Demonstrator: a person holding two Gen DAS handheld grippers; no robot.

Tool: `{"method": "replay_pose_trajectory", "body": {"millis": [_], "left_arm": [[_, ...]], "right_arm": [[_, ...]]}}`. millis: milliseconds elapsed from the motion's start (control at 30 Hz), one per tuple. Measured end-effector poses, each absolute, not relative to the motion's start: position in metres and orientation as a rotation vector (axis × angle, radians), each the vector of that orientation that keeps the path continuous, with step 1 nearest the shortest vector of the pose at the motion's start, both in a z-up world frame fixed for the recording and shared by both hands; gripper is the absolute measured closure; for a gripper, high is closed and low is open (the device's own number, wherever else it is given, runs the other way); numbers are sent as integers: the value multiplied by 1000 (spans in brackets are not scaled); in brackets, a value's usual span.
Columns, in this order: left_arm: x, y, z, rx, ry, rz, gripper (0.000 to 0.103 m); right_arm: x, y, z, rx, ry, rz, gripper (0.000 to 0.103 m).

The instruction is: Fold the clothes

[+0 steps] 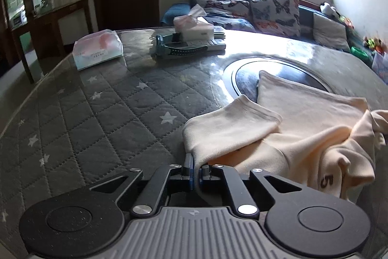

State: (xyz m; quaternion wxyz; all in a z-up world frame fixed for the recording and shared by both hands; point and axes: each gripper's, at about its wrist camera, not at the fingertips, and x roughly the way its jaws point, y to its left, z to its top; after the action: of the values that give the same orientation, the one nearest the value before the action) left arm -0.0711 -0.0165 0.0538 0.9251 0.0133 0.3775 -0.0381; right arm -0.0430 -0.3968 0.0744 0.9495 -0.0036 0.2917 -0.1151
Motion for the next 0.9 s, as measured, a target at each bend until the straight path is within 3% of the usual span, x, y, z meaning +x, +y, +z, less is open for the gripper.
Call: {"method": "replay_pose_trajectory", "body": {"millis": [167, 233, 333, 500, 900], "left_arm": [[-83, -21, 68, 67, 727, -104, 78], [-91, -26, 77, 88, 692, -135, 71], [-103, -40, 92, 118, 625, -223, 68], [-116, -87, 101, 176, 571, -446, 58], [-114, -183, 62, 387, 615, -721, 57]], "right_arm": [[-29, -389, 48, 10, 671, -179, 88], [-22, -391, 36, 31, 710, -166, 76], [-20, -391, 17, 38, 751, -178, 70], [-25, -403, 5, 93, 771, -204, 66], [-33, -415, -9, 216, 790, -167, 66]]}}
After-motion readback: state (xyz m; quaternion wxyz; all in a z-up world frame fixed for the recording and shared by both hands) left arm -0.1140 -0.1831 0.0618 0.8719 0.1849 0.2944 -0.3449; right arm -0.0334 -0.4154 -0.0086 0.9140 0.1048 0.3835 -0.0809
